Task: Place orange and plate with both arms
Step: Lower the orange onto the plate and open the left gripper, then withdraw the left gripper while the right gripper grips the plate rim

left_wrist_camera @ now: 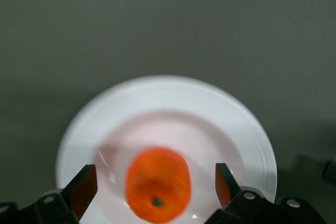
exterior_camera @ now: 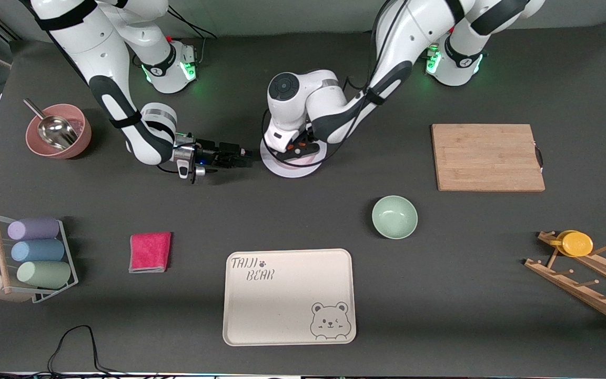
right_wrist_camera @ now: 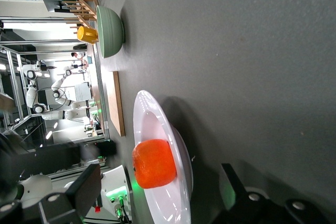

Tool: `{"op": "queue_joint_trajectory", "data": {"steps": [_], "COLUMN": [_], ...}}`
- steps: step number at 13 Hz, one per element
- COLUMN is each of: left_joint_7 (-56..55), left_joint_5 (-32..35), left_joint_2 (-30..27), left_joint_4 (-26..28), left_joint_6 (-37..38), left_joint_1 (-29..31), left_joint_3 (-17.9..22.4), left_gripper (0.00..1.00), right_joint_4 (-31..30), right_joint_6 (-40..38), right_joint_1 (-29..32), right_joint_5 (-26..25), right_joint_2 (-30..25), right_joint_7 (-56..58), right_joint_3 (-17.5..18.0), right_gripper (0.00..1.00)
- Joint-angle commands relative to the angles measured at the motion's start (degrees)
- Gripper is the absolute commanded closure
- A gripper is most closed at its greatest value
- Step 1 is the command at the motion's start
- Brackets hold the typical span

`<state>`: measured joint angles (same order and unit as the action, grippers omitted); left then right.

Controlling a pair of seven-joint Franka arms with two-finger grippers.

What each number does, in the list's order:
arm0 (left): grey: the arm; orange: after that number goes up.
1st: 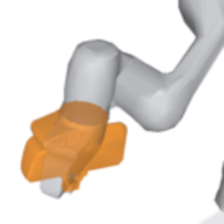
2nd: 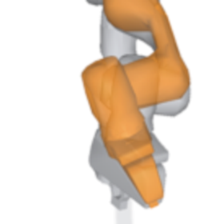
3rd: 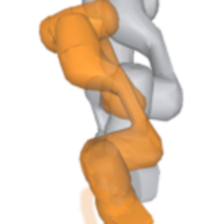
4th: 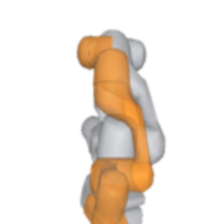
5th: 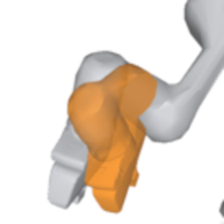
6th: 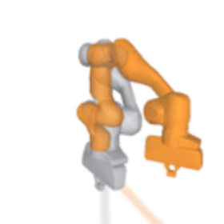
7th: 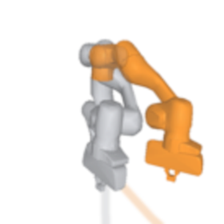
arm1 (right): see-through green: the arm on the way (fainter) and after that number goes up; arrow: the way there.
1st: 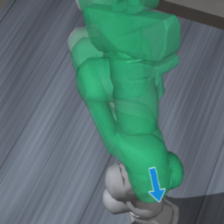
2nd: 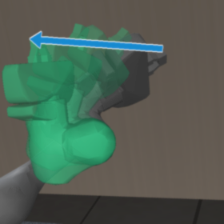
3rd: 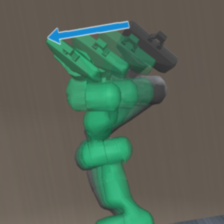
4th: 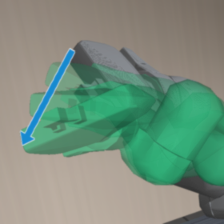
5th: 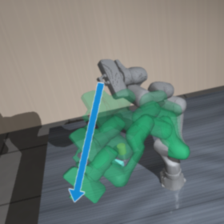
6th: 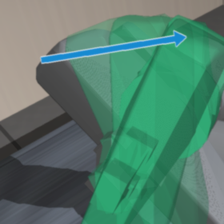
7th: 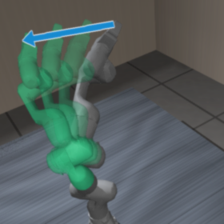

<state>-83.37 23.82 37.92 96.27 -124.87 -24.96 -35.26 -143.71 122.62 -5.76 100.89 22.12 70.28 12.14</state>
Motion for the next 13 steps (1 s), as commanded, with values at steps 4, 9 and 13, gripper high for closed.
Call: {"op": "queue_joint_trajectory", "data": {"steps": [4, 9, 13], "left_joint_7": [24.27, 48.44, 55.68], "left_joint_5": [-11.58, -23.02, -24.08], "left_joint_2": [-16.01, -28.05, -33.34], "left_joint_4": [0.23, 0.84, 0.85], "left_joint_6": [12.88, 24.21, 30.73], "left_joint_1": [12.55, 12.39, 13.09], "left_joint_3": [3.07, 20.56, 29.62], "left_gripper": [0.0, 0.0, 0.0], "right_joint_4": [-0.61, -0.78, -0.78], "right_joint_6": [3.5, 3.5, 3.59], "right_joint_1": [-0.22, -0.22, -0.22], "right_joint_5": [8.53, 10.98, 13.63], "right_joint_2": [0.82, 3.09, 4.24], "right_joint_7": [5.74, 10.73, 13.13], "right_joint_3": [5.25, 6.23, 8.07], "right_gripper": [0.0, 0.0, 0.0]}}
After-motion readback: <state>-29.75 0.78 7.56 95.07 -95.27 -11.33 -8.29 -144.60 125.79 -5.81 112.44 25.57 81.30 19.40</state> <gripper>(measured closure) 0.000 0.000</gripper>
